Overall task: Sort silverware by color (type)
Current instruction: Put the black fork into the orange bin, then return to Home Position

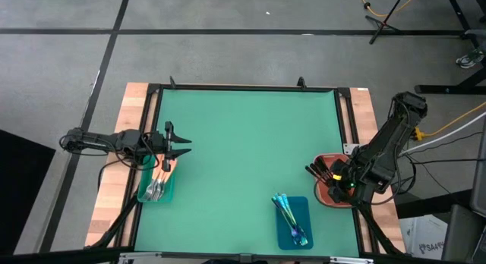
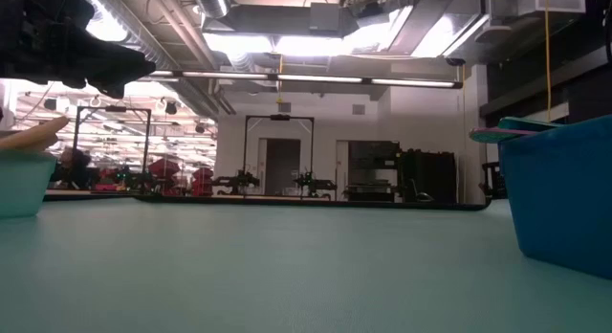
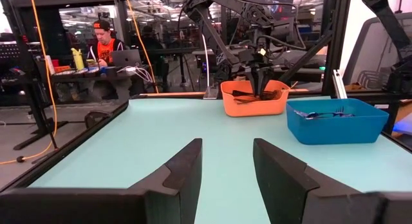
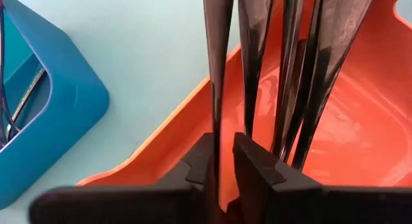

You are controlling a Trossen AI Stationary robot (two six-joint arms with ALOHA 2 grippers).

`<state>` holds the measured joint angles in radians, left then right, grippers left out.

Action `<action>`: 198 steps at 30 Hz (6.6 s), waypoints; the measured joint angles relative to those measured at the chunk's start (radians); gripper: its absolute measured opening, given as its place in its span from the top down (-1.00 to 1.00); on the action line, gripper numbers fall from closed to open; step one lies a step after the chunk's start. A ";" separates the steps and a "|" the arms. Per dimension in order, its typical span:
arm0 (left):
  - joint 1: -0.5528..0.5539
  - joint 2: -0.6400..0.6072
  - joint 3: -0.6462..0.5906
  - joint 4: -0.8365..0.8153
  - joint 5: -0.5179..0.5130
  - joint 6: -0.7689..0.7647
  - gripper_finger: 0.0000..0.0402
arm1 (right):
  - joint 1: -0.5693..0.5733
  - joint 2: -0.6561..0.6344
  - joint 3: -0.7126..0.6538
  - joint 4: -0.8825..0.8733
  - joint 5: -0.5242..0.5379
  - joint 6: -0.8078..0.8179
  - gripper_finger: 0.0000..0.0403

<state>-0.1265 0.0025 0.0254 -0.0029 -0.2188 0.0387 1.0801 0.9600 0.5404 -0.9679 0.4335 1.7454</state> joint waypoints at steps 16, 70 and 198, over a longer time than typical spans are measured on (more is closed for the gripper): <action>0.000 0.000 0.000 0.000 0.000 0.000 0.34 | 0.000 0.000 0.000 0.013 0.031 0.001 0.67; 0.000 0.000 0.000 0.000 0.000 -0.003 0.34 | -1.112 -0.075 0.191 0.811 -0.427 -1.780 1.00; 0.000 0.000 0.000 0.005 -0.053 0.018 0.34 | -1.251 -0.943 -0.531 0.975 -0.426 -1.774 1.00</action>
<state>-0.1268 0.0025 0.0257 0.0025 -0.2718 0.0563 -0.1707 0.0171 0.0097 0.0074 0.0072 -0.0284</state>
